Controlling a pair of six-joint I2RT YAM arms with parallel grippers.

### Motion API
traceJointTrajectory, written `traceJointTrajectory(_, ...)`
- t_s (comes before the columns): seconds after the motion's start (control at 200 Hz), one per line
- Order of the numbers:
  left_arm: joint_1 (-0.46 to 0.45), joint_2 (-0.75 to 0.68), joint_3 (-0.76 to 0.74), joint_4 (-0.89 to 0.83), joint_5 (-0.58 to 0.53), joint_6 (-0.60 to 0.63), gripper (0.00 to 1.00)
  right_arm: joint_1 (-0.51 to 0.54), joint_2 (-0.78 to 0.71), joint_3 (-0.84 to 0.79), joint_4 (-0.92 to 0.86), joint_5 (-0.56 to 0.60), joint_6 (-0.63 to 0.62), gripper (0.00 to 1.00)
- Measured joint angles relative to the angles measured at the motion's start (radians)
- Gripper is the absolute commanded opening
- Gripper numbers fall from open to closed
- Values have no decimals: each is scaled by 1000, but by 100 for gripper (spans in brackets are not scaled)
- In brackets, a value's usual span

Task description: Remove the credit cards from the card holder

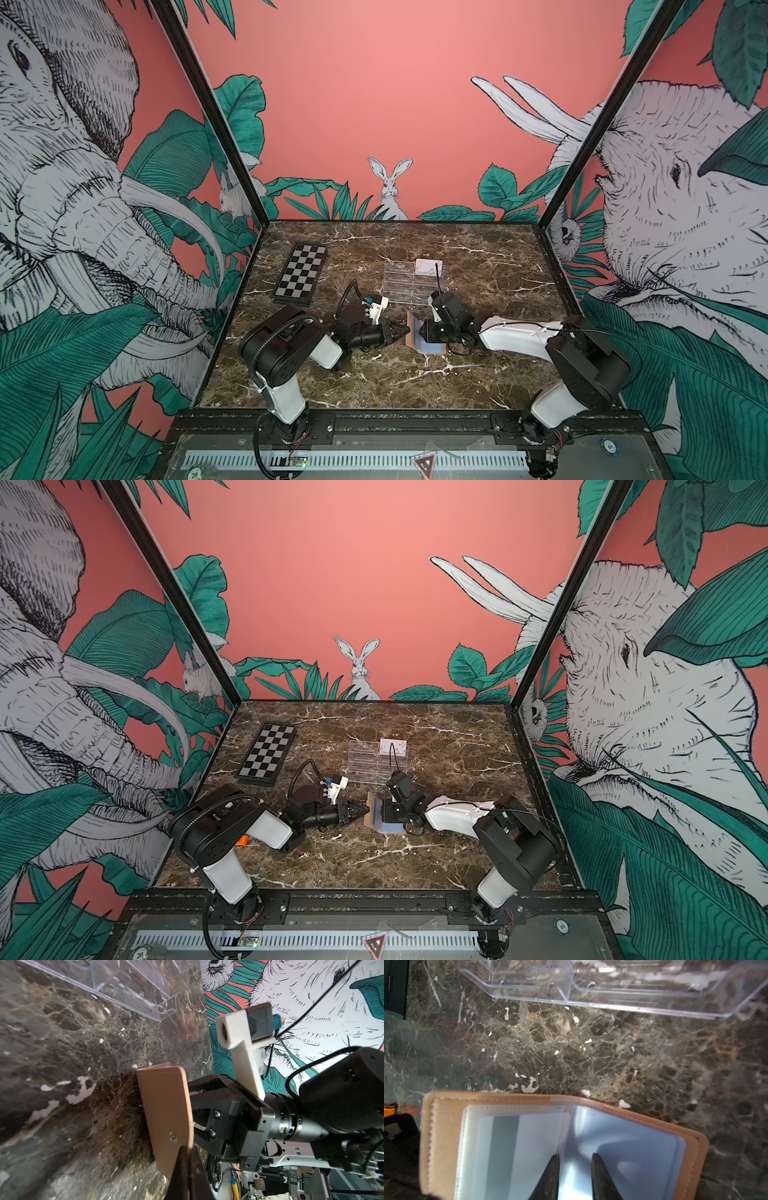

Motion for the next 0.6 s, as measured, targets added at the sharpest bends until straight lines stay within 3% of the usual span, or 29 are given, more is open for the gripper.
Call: traceJointTrajectory(0.6,0,0,2,3,1,5,0,-50,-57,-45,-26,29,-10,25)
